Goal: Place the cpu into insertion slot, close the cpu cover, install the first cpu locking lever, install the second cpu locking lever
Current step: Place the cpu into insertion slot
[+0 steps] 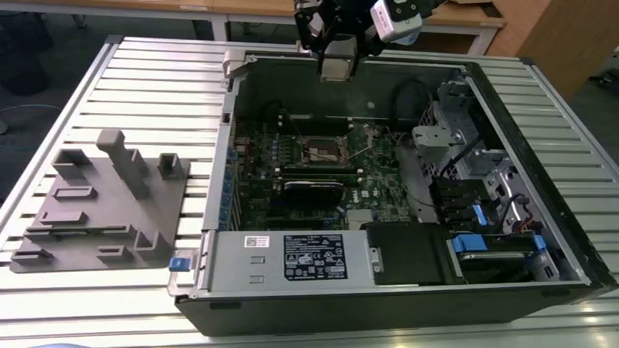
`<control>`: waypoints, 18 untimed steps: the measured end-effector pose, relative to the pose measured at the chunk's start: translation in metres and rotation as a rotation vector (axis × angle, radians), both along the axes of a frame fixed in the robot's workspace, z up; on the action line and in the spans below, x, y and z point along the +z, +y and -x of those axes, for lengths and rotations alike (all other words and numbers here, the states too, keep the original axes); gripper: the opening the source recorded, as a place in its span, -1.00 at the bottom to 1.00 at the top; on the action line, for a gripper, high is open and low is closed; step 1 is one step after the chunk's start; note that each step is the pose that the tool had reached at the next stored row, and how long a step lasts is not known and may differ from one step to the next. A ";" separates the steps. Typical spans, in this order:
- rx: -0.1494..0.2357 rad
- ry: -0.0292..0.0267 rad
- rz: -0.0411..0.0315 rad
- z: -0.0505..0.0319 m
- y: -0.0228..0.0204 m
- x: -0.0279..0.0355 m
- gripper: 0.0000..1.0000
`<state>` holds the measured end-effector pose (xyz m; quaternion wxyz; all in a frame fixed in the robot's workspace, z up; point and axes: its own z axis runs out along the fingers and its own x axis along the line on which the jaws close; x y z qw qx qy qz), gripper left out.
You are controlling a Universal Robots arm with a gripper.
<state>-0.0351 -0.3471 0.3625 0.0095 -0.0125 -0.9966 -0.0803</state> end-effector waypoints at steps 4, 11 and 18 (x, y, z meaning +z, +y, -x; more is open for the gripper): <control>0.000 0.0000 -0.0004 0.0000 0.0000 -0.0003 0.08; 0.000 0.0001 0.0003 0.0000 0.0000 -0.0058 0.08; 0.000 0.0000 0.0001 0.0000 0.0000 -0.0094 0.08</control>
